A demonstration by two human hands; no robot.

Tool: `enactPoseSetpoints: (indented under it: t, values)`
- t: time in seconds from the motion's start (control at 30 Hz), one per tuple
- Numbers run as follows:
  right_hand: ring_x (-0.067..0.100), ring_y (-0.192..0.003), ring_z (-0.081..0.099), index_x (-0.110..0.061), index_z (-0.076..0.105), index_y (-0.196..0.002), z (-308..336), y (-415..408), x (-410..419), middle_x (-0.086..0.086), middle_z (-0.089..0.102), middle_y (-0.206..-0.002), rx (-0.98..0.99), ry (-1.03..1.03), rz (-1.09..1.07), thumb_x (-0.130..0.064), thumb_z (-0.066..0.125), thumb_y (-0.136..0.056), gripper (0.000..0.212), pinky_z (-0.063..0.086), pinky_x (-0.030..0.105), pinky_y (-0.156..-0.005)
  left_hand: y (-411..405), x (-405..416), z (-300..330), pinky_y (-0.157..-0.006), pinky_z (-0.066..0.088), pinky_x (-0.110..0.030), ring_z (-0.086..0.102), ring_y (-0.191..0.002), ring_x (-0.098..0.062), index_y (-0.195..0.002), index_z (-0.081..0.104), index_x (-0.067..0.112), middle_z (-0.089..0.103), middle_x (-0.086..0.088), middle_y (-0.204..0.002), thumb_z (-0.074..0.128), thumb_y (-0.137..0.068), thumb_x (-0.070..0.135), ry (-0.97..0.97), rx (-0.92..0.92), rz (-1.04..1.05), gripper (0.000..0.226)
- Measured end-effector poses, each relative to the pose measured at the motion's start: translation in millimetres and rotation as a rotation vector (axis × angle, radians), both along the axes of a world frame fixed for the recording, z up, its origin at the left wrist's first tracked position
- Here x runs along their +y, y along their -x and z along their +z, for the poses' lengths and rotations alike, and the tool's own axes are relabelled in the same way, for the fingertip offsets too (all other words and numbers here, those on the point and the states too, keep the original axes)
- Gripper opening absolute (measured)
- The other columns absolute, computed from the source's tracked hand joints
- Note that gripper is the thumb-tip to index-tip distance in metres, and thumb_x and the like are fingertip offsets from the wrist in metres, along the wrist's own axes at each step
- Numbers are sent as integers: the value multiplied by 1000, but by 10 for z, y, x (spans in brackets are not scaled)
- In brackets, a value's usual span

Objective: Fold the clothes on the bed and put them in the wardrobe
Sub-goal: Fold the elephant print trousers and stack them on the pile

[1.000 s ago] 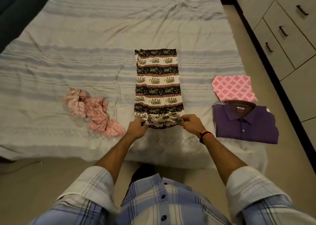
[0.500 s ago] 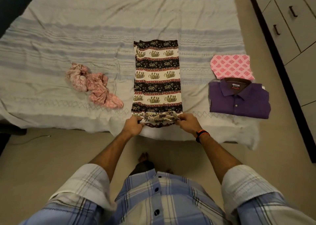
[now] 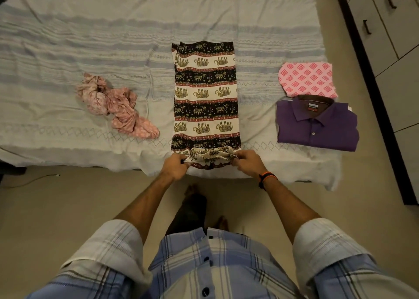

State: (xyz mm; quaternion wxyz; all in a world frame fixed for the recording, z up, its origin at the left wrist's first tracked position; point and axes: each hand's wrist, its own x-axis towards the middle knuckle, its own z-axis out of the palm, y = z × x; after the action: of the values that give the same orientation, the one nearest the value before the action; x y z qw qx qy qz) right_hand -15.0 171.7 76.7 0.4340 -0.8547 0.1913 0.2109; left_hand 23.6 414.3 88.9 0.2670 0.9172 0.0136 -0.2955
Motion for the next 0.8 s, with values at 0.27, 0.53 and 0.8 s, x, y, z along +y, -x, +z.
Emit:
enactPoseSetpoints:
  t: [0.27, 0.53, 0.8]
  values:
    - [29, -82, 67, -14, 73, -82, -219, -721, -49, 8, 72, -81, 107, 30, -93, -21, 61, -89, 15, 57, 39, -73, -735, -72, -298, -77, 53, -29, 69, -90, -26, -105, 71, 8, 73, -12, -97, 64, -93, 19, 72, 70, 78, 18]
    - [16, -74, 73, -12, 73, -98, -518, -1665, -77, 6, 75, -89, 150, 2, -260, -28, 69, -91, 18, 61, 37, -76, -1666, -218, -579, -86, 52, -32, 65, -98, -27, -116, 70, 9, 70, -11, -107, 64, -93, 23, 67, 77, 133, 27]
    - [22, -78, 73, -6, 71, -98, -796, -2671, -244, 10, 74, -92, 131, 48, -287, -31, 70, -90, 26, 60, 45, -81, -2596, -436, -841, -85, 52, -30, 66, -96, -21, -125, 64, 11, 69, -9, -115, 64, -94, 25, 36, 64, 199, 34]
